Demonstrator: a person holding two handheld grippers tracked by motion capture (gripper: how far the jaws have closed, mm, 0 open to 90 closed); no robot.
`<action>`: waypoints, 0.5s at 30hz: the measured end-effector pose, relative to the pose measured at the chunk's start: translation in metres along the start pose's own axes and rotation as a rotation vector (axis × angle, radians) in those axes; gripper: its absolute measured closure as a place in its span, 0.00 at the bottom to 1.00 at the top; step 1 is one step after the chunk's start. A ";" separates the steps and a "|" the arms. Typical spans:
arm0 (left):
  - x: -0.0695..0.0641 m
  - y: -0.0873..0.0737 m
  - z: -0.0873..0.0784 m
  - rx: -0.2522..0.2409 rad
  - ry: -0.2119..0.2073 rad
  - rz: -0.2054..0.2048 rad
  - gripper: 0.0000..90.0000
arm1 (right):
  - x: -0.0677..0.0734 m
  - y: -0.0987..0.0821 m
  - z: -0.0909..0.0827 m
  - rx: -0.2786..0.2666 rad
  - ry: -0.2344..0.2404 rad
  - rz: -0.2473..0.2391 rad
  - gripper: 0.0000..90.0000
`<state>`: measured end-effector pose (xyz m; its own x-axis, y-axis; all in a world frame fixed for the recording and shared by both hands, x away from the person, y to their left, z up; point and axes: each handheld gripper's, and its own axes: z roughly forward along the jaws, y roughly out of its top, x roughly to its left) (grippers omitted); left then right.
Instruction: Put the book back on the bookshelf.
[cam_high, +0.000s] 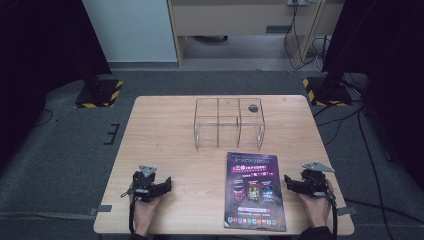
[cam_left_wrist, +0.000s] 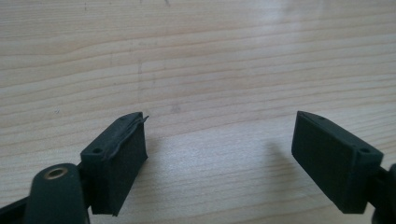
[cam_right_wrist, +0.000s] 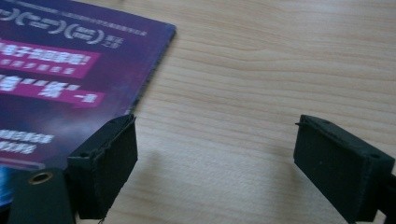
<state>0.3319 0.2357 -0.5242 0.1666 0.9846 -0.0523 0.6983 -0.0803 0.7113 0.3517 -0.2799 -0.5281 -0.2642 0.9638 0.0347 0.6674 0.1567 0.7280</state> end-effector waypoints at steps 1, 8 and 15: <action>0.000 0.000 -0.002 -0.007 -0.007 -0.006 0.20 | 0.002 0.000 -0.003 -0.010 0.007 -0.001 0.15; -0.008 0.000 -0.017 -0.066 -0.050 -0.002 0.24 | 0.009 -0.001 -0.023 -0.101 0.020 -0.007 0.20; -0.018 0.002 -0.025 -0.099 -0.084 0.005 0.27 | 0.011 0.000 -0.034 -0.140 0.042 0.028 0.20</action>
<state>0.3127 0.2218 -0.5047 0.2303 0.9675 -0.1045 0.6262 -0.0651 0.7769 0.3256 -0.2769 -0.5048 -0.2780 0.9570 0.0829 0.5717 0.0955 0.8149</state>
